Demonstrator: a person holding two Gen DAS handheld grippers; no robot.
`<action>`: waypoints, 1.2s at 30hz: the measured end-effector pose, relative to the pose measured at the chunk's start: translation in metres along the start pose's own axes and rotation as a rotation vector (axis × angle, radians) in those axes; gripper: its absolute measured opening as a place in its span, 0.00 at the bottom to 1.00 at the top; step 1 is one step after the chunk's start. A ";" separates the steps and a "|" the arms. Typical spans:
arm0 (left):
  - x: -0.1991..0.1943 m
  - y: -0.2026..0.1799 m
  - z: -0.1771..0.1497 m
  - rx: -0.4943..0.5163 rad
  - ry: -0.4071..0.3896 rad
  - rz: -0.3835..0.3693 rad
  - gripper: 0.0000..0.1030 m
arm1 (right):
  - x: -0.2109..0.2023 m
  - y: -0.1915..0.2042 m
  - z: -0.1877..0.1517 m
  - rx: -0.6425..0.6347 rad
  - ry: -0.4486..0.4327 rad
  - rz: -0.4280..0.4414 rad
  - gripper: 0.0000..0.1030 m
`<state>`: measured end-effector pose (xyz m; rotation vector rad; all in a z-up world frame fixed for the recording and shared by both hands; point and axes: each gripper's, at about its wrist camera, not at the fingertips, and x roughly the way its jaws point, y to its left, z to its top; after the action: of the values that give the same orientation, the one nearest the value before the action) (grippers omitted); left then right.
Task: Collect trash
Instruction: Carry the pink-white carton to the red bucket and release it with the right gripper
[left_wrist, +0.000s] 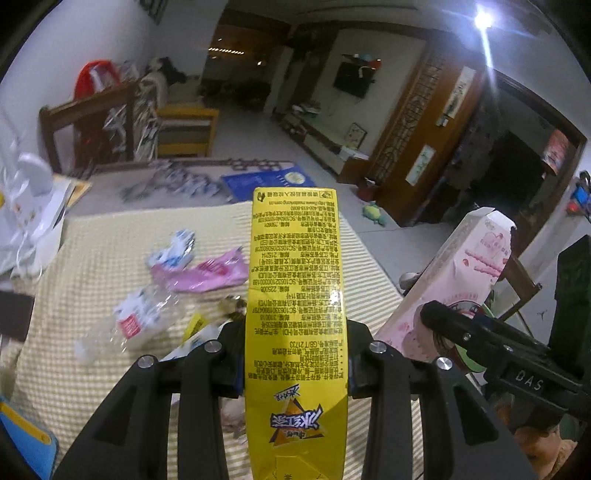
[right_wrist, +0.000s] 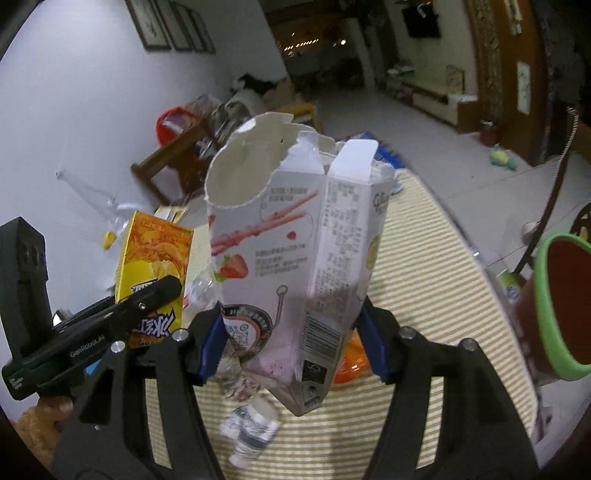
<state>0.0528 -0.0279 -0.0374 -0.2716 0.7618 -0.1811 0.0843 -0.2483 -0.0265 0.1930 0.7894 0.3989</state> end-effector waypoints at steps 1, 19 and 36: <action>0.000 -0.005 0.002 0.008 -0.003 -0.006 0.33 | -0.003 -0.004 0.002 0.001 -0.010 -0.008 0.59; 0.009 -0.043 0.004 0.051 0.001 -0.035 0.33 | -0.039 -0.048 0.010 0.024 -0.094 -0.090 0.59; 0.038 -0.070 0.001 0.065 0.046 -0.055 0.33 | -0.049 -0.077 0.007 0.048 -0.085 -0.147 0.60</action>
<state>0.0762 -0.1043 -0.0403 -0.2273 0.7927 -0.2642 0.0791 -0.3386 -0.0136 0.1942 0.7246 0.2322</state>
